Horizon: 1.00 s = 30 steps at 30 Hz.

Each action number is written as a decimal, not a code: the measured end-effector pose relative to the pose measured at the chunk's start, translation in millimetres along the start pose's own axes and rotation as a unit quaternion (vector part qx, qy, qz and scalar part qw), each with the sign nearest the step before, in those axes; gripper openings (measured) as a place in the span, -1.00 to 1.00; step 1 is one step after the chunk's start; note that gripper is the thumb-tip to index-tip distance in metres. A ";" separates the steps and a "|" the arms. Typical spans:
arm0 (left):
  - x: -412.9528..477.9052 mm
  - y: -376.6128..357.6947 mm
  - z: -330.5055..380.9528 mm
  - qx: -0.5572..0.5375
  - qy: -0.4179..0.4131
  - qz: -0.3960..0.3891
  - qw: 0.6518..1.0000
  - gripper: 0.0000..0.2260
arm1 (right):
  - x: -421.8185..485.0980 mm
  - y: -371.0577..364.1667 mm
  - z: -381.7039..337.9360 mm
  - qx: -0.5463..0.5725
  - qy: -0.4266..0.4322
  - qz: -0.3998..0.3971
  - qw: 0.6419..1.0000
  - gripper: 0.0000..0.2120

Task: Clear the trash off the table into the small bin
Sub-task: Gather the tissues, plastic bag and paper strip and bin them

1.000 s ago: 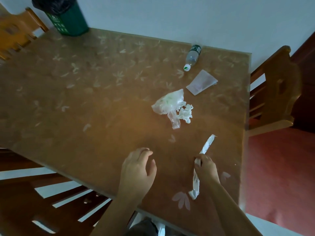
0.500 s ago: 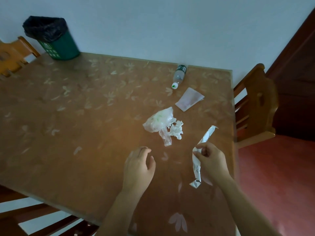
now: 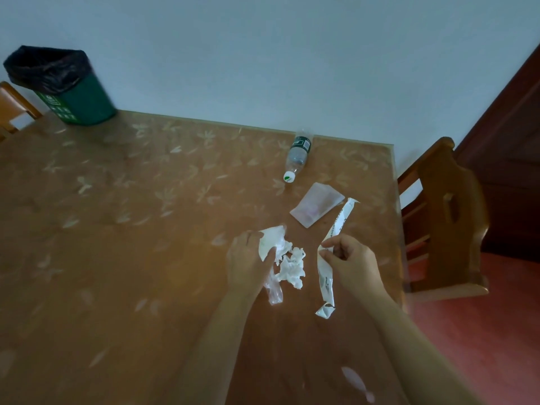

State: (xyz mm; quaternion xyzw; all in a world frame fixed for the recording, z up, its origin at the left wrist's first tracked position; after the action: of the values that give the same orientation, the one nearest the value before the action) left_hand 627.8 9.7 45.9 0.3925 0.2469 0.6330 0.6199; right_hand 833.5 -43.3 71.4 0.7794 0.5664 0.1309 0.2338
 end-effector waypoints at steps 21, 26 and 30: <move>-1.1 2.2 3.5 -0.067 0.041 0.052 0.996 -0.87 | 4.2 5.5 26.8 0.033 -0.022 -0.005 0.999 -0.88; -39.2 49.7 0.9 -0.121 0.072 0.117 0.983 -0.93 | -16.0 -5.2 8.5 0.031 0.013 -0.034 0.999 -0.90; -83.9 85.2 -4.8 -0.153 0.120 0.146 0.970 -0.87 | -38.8 -24.1 -9.9 0.001 0.040 -0.086 0.995 -0.84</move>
State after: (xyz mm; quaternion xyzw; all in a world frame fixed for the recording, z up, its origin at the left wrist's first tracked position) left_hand 567.2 -80.9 95.2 0.2458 0.1593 0.7894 0.5395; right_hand 796.4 -71.7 69.8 0.7219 0.6408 0.1407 0.2202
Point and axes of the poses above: each hand's wrist, its own x-axis towards the middle knuckle, its own y-axis out of the back of the hand, z = x × y, the point moved 7 cm from there along x, towards the middle knuckle, and after that the axes turned 3 degrees about -y, right-handed, at the moved point
